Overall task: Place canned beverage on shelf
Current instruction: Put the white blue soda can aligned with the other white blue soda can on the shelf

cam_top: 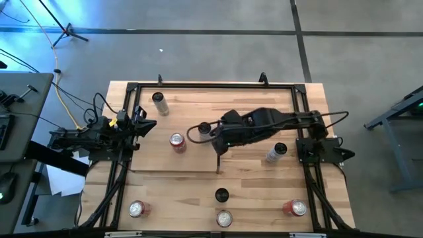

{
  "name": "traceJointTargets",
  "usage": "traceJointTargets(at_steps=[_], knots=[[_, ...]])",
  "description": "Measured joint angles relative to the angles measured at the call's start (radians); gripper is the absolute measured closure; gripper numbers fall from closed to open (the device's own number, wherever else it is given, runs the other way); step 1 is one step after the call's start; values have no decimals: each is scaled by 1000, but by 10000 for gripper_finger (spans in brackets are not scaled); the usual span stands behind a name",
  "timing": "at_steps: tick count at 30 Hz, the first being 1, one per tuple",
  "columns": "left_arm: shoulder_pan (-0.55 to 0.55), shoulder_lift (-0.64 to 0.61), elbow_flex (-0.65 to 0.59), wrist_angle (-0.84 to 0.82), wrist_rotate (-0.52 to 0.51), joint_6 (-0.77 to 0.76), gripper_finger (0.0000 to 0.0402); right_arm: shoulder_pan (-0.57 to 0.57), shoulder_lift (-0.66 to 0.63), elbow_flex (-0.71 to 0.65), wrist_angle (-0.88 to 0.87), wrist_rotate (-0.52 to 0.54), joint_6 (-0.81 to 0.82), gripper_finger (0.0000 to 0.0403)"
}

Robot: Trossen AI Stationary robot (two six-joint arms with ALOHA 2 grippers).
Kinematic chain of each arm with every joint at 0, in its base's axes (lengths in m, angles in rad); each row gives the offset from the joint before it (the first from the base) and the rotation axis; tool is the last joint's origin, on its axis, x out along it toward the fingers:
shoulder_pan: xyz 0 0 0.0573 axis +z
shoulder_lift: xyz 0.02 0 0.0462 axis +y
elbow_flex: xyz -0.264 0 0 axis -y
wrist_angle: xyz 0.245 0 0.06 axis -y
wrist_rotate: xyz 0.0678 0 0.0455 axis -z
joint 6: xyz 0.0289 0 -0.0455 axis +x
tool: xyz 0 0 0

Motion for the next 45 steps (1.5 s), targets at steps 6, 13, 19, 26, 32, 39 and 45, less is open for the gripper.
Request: traceJointTargets(at_steps=[6,13,19,26,32,39,45], knots=[[0,0,0,0,0,0,394,6,-12,-118,1,-7,20,3],[0,0,0,0,0,0,394,-42,-193,-416,-1,-161,310,4],[0,0,0,0,0,0,394,-23,-372,-670,16,-248,622,4],[0,0,0,0,0,0,394,38,-545,-930,104,-251,898,5],[0,0,0,0,0,0,394,82,-659,-1083,168,-269,1046,5],[0,0,0,0,0,0,394,109,-730,-1168,163,-271,1168,5],[0,0,0,0,0,0,394,106,-733,-1211,157,-227,1150,5]])
